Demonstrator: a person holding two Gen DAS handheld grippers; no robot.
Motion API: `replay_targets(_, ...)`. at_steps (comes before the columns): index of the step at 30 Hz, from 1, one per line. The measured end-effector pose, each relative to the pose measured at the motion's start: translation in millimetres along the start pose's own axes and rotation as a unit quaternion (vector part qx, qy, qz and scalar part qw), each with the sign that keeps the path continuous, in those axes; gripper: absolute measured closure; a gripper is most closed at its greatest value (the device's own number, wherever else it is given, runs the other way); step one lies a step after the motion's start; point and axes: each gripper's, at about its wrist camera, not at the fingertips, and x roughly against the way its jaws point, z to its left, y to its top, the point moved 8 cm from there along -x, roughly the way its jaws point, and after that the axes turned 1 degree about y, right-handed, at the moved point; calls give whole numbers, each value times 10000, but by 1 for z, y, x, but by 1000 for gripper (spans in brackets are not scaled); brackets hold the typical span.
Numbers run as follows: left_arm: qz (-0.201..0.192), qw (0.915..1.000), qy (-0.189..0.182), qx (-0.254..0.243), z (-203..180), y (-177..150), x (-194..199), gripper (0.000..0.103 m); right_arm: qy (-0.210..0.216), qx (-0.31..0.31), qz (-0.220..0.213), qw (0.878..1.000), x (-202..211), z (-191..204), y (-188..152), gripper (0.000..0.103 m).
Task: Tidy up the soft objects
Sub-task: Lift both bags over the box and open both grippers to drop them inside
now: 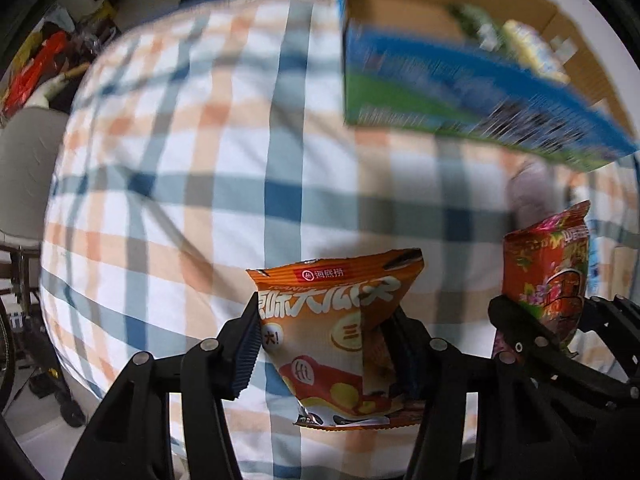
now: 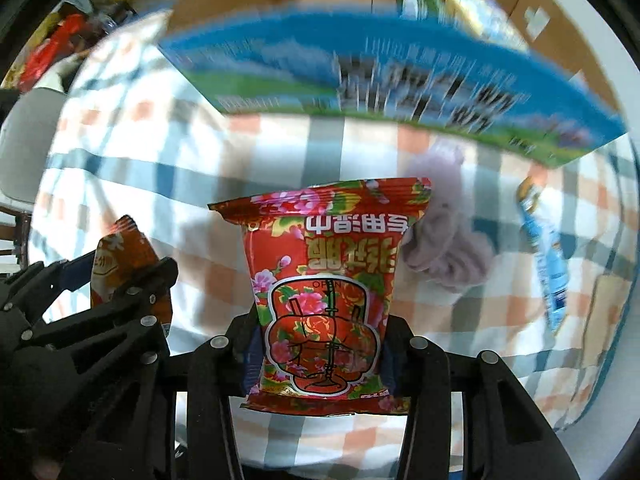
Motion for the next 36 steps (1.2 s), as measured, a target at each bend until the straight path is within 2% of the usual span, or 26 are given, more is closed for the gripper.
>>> replay_targets(8,-772,9964,-340,-81,-2,26,89,50,94,22,-673,9977,86,-17,3,55)
replay_targets(14,-1169,9915,-522,-238,-26,69,127,50,246,-145,-1061,9939,138,-22,25,55)
replay_targets(20,-1395,9876,-561,-442,-40,111,143,50,412,-383,-1281,9902,167,-36,59,55)
replay_targets(25,-1301,9881,-632,-528,-53,146,134,50,568,-670,-1151,9895,156,-63,95,55)
replay_targets(29,-984,9910,-725,-541,-63,182,109,50,590,-824,-977,9900,135,-84,125,55)
replay_targets(36,-357,9962,-593,-523,-66,228,50,50,391,-927,-738,9922,93,-110,173,55)
